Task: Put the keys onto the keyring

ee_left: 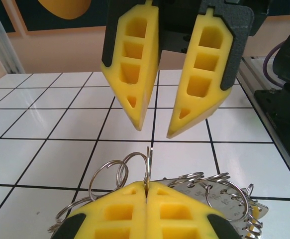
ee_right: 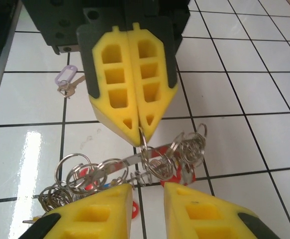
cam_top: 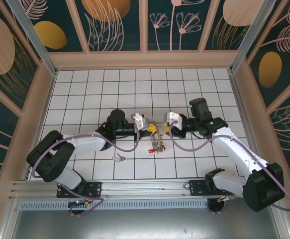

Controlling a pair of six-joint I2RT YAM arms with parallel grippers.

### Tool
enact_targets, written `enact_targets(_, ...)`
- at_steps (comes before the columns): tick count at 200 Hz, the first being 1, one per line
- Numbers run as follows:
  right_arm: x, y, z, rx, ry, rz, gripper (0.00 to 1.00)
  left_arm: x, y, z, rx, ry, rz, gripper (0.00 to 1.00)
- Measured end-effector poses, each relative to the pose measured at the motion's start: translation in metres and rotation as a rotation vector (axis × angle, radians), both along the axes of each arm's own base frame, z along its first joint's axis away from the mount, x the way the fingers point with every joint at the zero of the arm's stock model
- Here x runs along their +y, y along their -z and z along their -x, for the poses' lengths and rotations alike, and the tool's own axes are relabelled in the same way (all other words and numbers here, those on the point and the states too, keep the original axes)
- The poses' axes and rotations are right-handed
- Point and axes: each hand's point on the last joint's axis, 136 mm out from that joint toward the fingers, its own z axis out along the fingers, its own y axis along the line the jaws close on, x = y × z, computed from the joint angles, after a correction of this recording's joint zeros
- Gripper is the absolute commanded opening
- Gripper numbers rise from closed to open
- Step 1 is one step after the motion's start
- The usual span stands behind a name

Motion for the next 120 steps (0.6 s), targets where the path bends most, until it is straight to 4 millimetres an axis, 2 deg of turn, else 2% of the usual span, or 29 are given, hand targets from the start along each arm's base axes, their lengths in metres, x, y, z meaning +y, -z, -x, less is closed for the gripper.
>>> enact_targets(45,0.009,0.012,0.004,0.033,-0.039,0.018,0.23,-0.001,0.001,-0.001,0.0,0.0,0.003,0.0)
enact_targets(92,0.012,0.014,0.003,0.03,-0.048,0.017,0.21,-0.001,0.003,0.002,0.01,0.016,0.003,0.0)
enact_targets(120,0.013,0.013,0.001,0.019,-0.046,0.012,0.05,-0.002,0.002,0.002,0.008,0.021,0.007,0.0)
